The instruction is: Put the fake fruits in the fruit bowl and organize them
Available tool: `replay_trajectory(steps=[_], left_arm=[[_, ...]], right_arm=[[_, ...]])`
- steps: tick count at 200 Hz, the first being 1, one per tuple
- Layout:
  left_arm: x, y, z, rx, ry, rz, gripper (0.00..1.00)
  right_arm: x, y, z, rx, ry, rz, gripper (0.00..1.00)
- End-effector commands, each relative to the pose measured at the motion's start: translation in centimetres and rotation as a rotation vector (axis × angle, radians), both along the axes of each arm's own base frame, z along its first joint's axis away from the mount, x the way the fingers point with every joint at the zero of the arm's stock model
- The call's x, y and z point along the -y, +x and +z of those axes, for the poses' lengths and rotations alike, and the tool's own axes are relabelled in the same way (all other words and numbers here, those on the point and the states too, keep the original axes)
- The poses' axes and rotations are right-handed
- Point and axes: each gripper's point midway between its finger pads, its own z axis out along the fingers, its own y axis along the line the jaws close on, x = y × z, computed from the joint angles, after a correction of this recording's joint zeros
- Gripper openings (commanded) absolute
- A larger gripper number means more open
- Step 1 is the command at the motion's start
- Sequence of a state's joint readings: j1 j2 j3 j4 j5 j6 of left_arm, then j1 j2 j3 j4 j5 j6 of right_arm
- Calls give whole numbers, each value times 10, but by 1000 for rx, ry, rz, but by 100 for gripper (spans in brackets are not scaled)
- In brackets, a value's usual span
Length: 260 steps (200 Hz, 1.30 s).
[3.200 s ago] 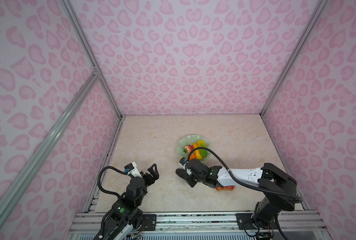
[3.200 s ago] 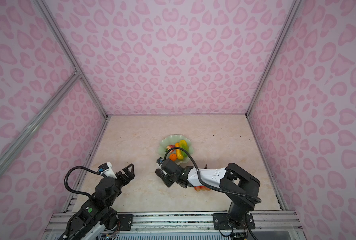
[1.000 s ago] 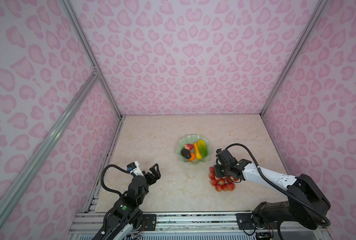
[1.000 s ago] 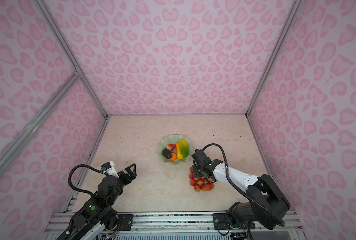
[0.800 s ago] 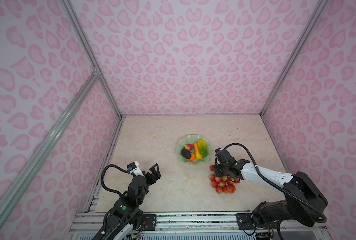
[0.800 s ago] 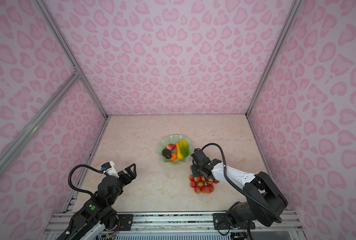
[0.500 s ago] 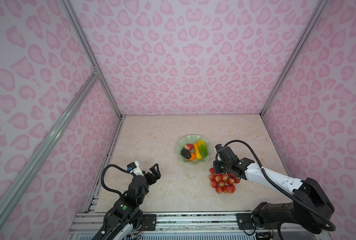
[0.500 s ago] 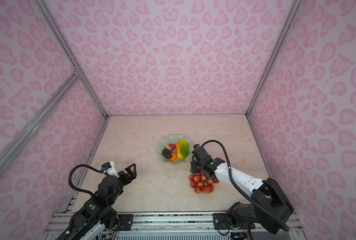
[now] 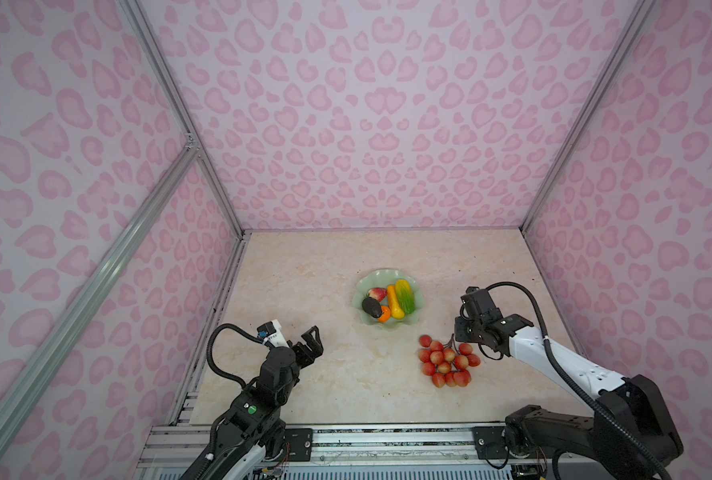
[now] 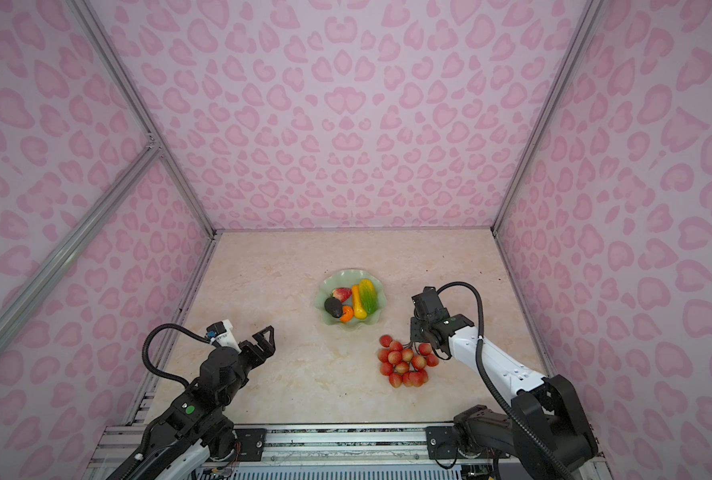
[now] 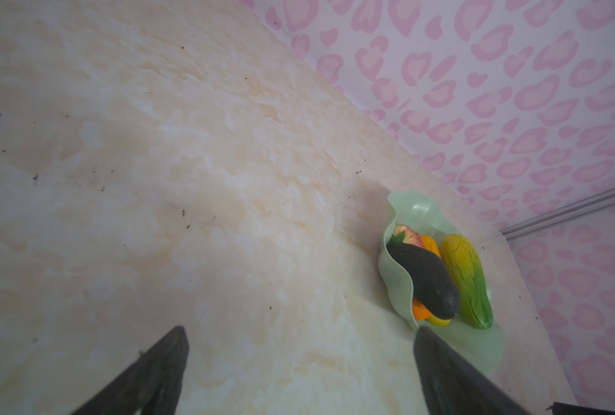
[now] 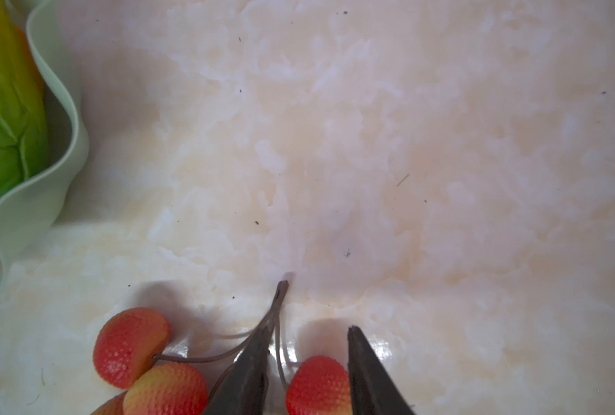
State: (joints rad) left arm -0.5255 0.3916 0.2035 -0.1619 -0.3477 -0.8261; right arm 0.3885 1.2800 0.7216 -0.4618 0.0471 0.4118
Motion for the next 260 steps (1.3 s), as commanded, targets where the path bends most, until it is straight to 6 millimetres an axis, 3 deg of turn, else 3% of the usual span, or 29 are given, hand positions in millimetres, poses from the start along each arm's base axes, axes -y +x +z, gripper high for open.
replay_trajectory(steps=[1,43,90,118,136,146,185,260], left_arm=[[5,6,14,42,-6,-16,99],[15,9,14,39,-9,-63,99],[53,7,45,171,-22,-289,99],[64,4,57,208,-14,-363,99],[63,4,58,208,-7,-361,99],[63,4,58,210,-7,-362,99],[64,4,60,212,-13,-365,99],[82,-7,79,283,-2,-500,99]], right_arm=[[-10,-1,-12,-66,26,52,36],[-16,-4,-36,-133,50,50,34],[-21,-13,-56,-186,84,42,32],[-26,-14,-64,-207,111,38,16],[-30,-11,-65,-205,134,33,0],[-33,-9,-63,-198,152,32,0],[-46,10,-33,-90,231,39,0],[-72,22,71,204,321,152,0]])
